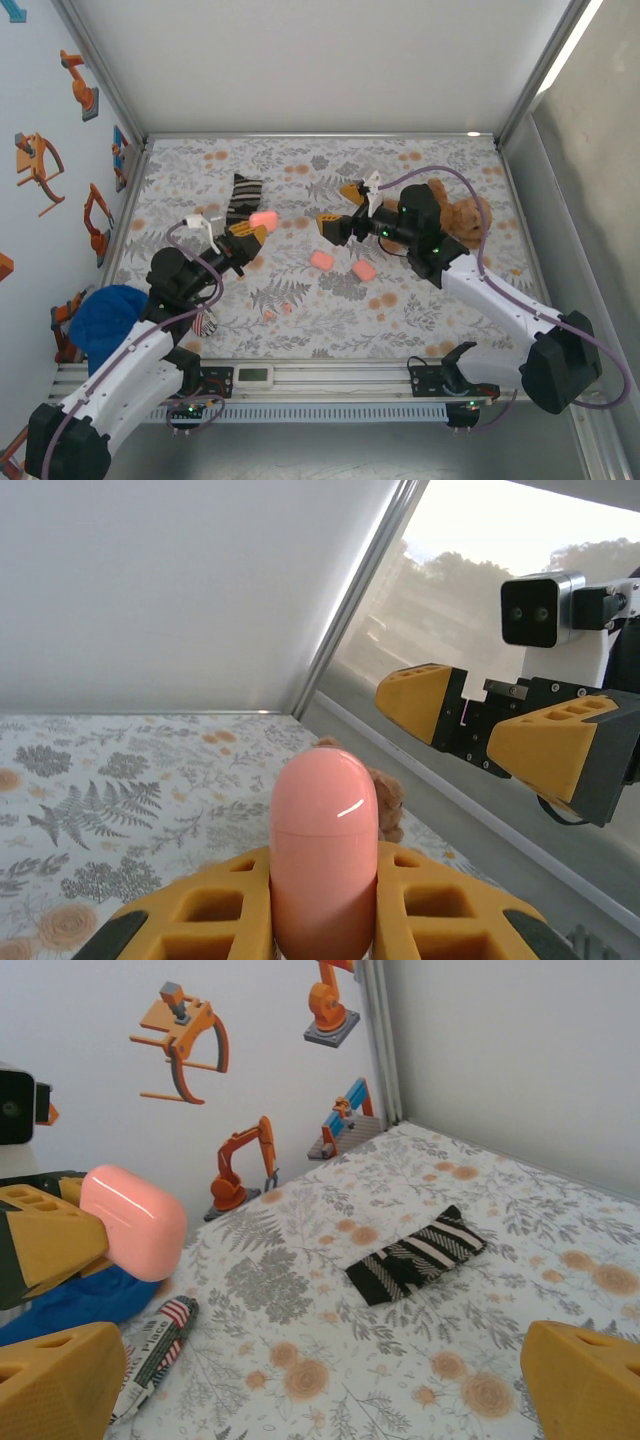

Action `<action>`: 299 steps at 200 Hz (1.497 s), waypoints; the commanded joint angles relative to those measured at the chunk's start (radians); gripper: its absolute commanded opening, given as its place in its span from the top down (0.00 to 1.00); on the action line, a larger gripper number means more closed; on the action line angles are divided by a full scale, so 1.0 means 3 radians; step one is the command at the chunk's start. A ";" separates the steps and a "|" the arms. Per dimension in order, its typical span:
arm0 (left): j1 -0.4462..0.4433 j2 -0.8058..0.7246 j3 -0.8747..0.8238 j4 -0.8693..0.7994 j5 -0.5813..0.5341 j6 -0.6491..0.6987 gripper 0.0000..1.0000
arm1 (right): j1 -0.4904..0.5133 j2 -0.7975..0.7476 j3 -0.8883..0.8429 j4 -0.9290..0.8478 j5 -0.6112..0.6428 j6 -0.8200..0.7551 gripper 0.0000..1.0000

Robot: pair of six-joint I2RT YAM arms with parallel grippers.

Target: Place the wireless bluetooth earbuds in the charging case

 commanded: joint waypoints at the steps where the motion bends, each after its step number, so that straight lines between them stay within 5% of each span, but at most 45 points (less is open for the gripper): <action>1: -0.0004 -0.0100 -0.0015 0.0254 0.0014 0.0241 1.00 | 0.0000 -0.0038 -0.0049 0.0314 -0.0215 0.0211 0.01; 80: -0.0008 -0.0370 -0.0224 0.0468 0.0042 0.0651 1.00 | 0.0032 0.0112 0.0117 0.0339 -0.0627 0.0320 0.01; 299: -0.0013 -0.0310 -0.0175 0.0843 0.0410 0.0501 1.00 | 0.0564 0.1016 0.1008 0.0376 -0.0709 0.0121 0.09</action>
